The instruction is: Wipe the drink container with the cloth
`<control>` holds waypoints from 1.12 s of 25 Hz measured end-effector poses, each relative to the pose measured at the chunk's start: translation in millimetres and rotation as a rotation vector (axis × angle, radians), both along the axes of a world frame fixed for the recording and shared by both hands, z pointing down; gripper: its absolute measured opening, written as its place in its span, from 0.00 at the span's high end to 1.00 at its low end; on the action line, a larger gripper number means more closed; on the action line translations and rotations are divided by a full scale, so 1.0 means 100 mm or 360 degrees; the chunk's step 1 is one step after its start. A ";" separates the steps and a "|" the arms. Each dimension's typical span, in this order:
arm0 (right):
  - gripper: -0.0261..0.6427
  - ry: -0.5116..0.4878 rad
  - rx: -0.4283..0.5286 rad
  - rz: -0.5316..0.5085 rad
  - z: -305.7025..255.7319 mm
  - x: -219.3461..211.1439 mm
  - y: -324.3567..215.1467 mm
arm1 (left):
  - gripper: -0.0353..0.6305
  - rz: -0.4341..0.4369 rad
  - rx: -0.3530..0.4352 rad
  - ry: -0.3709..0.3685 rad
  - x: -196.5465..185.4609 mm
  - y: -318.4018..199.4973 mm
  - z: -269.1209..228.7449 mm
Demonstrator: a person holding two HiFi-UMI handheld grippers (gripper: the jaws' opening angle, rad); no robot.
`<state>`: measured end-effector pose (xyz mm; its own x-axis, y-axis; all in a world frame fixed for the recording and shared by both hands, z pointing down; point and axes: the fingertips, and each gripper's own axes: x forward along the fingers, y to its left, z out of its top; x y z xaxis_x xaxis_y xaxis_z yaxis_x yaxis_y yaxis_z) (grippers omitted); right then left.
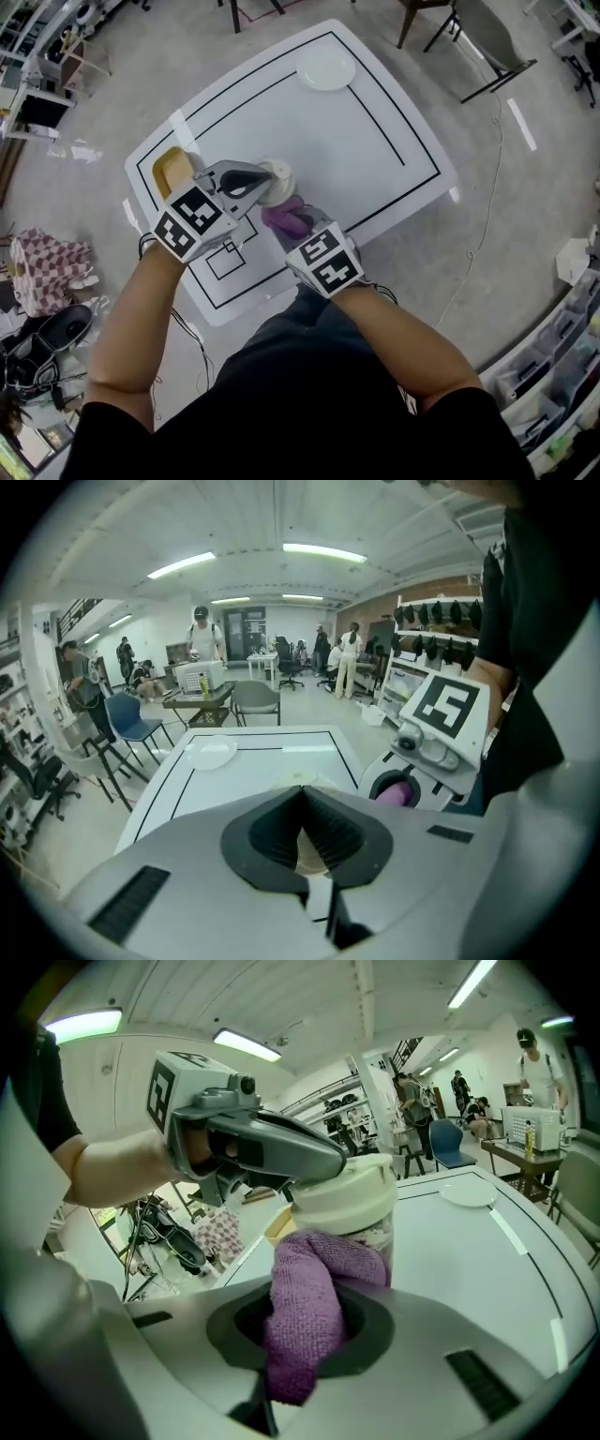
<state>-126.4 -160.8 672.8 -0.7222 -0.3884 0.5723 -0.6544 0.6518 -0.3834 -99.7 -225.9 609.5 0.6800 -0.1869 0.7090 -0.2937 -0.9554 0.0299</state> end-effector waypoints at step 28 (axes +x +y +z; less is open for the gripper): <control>0.85 0.0488 -0.0139 -0.0126 0.67 0.81 -0.01 | 0.91 -0.0047 0.0059 0.0163 -0.02 -0.10 0.03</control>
